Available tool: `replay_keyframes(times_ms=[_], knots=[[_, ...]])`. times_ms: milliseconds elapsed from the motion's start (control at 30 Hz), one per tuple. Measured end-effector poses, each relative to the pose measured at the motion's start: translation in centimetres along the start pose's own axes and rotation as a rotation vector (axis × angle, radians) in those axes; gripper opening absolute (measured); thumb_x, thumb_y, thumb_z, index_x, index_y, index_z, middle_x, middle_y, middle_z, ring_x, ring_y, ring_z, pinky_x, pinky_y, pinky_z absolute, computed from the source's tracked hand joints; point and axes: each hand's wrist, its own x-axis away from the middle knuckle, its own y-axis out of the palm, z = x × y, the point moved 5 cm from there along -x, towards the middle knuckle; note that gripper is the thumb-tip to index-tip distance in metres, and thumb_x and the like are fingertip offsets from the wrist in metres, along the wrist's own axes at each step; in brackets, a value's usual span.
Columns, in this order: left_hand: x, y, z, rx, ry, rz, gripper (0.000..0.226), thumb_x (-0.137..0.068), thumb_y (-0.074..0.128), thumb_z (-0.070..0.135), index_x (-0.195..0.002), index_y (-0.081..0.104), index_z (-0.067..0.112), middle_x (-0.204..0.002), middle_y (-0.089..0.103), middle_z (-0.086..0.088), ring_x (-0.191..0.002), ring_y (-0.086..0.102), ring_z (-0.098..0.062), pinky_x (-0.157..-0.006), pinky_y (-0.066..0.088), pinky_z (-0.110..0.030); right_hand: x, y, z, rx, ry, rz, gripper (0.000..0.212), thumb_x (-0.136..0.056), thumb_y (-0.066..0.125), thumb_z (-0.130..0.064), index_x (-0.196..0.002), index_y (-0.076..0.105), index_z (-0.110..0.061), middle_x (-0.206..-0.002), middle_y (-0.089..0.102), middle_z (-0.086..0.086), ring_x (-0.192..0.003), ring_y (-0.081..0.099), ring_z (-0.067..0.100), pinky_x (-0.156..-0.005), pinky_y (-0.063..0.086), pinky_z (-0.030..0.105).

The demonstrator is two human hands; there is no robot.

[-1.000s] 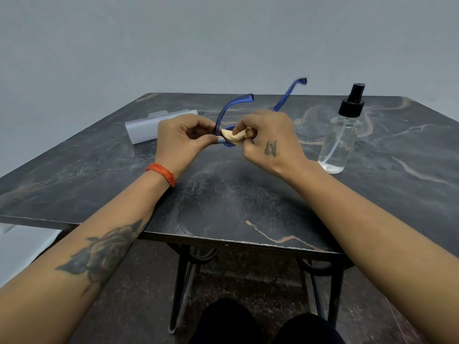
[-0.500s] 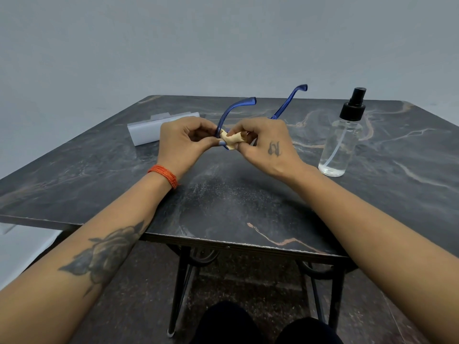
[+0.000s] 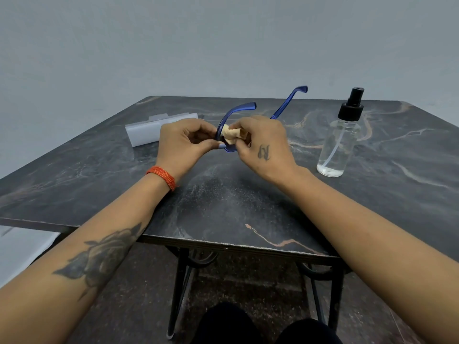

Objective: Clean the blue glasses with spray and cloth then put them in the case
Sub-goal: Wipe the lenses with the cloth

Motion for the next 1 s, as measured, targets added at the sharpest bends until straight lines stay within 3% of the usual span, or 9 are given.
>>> replay_keyframes(times_ms=[100, 233, 367, 600, 733, 833, 933, 1000], knots=[[0.0, -0.1, -0.1, 0.006, 0.000, 0.011, 0.023, -0.066, 0.079, 0.007, -0.083, 0.068, 0.017, -0.077, 0.067, 0.000, -0.072, 0.066, -0.012, -0.069, 0.055, -0.018, -0.1, 0.5, 0.0, -0.091, -0.004, -0.025, 0.022, -0.079, 0.061, -0.014, -0.098, 0.069, -0.021, -0.089, 0.070, -0.002, -0.080, 0.060, 0.013, -0.070, 0.045, 0.023], [0.0, -0.1, -0.1, -0.015, 0.007, 0.008, 0.022, -0.067, 0.078, 0.008, -0.083, 0.068, 0.016, -0.079, 0.068, 0.000, -0.074, 0.067, -0.012, -0.069, 0.055, -0.018, -0.1, 0.3, 0.2, -0.143, 0.006, -0.072, 0.019, -0.078, 0.063, -0.015, -0.094, 0.072, -0.020, -0.076, 0.062, -0.008, -0.066, 0.049, 0.002, -0.059, 0.031, 0.010], [-0.1, -0.1, -0.2, -0.024, 0.009, 0.006, 0.021, -0.067, 0.078, 0.006, -0.084, 0.068, 0.015, -0.080, 0.068, -0.004, -0.074, 0.067, -0.013, -0.070, 0.056, -0.020, 0.0, -0.1, 0.2, -0.142, 0.017, -0.127, 0.014, -0.077, 0.063, -0.016, -0.086, 0.073, -0.021, -0.059, 0.047, -0.019, -0.055, 0.041, -0.001, -0.053, 0.024, 0.010], [-0.1, 0.1, -0.4, -0.031, -0.014, 0.005, 0.018, -0.067, 0.078, 0.004, -0.083, 0.071, 0.007, -0.080, 0.070, -0.008, -0.072, 0.067, -0.016, -0.070, 0.057, -0.025, 0.2, -1.1, 0.2, 0.035, 0.057, -0.026, 0.018, -0.081, 0.059, -0.013, -0.094, 0.073, -0.013, -0.083, 0.057, 0.002, -0.071, 0.045, 0.014, -0.052, 0.023, 0.012], [-0.1, 0.3, -0.5, -0.031, -0.021, -0.003, 0.017, -0.066, 0.078, 0.005, -0.082, 0.071, 0.004, -0.081, 0.070, -0.010, -0.073, 0.067, -0.017, -0.072, 0.057, -0.028, -0.1, -1.0, 0.3, 0.085, 0.086, 0.032, 0.020, -0.087, 0.054, -0.020, -0.090, 0.070, -0.008, -0.080, 0.050, 0.000, -0.072, 0.049, 0.018, -0.061, 0.025, 0.020], [0.0, 0.2, -0.4, -0.019, -0.016, -0.003, 0.019, -0.067, 0.078, 0.006, -0.083, 0.070, 0.008, -0.081, 0.070, -0.009, -0.074, 0.068, -0.017, -0.072, 0.058, -0.029, -0.2, -0.4, 0.4, 0.003, 0.083, -0.016, 0.019, -0.085, 0.055, -0.016, -0.092, 0.071, -0.009, -0.081, 0.056, 0.003, -0.073, 0.049, 0.015, -0.057, 0.025, 0.020], [0.0, 0.2, -0.2, -0.028, -0.005, -0.007, 0.019, -0.068, 0.077, 0.007, -0.085, 0.070, 0.009, -0.082, 0.070, -0.009, -0.074, 0.068, -0.015, -0.072, 0.058, -0.027, -0.3, 0.2, 0.2, -0.085, 0.051, -0.062, 0.020, -0.082, 0.060, -0.014, -0.098, 0.072, -0.016, -0.093, 0.066, 0.006, -0.082, 0.055, 0.016, -0.064, 0.033, 0.018], [0.0, 0.2, -0.1, -0.040, 0.007, -0.008, 0.019, -0.068, 0.077, 0.008, -0.086, 0.070, 0.010, -0.082, 0.069, -0.008, -0.074, 0.068, -0.015, -0.072, 0.058, -0.027, -0.3, 0.4, 0.1, -0.120, 0.034, -0.081, 0.022, -0.082, 0.061, -0.014, -0.101, 0.071, -0.018, -0.095, 0.066, 0.004, -0.082, 0.053, 0.012, -0.063, 0.032, 0.010]])
